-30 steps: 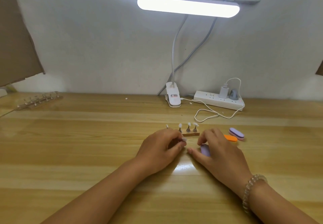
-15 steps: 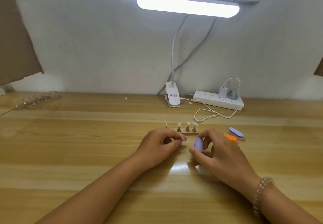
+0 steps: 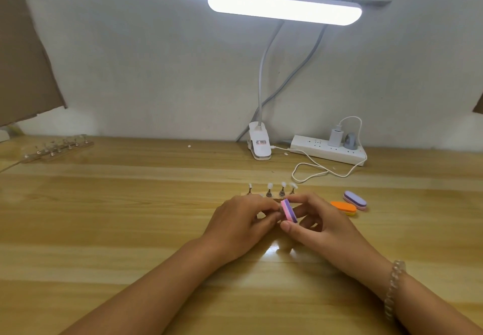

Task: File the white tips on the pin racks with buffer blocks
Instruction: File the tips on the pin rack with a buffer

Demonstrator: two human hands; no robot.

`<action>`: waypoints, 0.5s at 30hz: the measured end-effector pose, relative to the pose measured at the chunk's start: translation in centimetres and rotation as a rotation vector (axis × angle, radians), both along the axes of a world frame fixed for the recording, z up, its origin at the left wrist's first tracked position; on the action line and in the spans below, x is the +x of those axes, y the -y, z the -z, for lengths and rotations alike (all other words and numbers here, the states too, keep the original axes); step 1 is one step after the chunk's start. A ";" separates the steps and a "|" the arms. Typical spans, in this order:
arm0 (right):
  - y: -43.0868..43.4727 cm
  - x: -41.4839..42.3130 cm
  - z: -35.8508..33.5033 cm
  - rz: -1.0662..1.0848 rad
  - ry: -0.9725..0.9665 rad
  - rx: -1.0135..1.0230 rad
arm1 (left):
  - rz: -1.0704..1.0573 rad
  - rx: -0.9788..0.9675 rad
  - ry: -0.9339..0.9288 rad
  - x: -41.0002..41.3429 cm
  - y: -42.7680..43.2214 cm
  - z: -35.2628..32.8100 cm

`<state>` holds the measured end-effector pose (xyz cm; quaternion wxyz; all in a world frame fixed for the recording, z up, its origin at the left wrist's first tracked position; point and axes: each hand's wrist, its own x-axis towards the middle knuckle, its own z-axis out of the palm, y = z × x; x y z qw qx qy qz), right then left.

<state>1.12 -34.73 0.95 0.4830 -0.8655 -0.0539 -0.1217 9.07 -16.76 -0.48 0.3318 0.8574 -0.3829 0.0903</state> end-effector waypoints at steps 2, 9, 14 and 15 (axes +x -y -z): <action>0.1 0.1 -0.2 -0.014 -0.045 0.118 | -0.015 0.003 0.001 -0.1 0.1 -0.1; 0.2 0.6 0.6 0.012 -0.006 0.138 | -0.040 0.024 0.001 0.0 0.2 0.2; 0.0 0.6 0.4 -0.005 -0.018 0.199 | 0.011 -0.123 -0.162 0.7 0.0 0.3; 0.1 0.5 0.3 -0.003 -0.029 0.214 | 0.021 -0.154 -0.193 0.8 0.0 0.3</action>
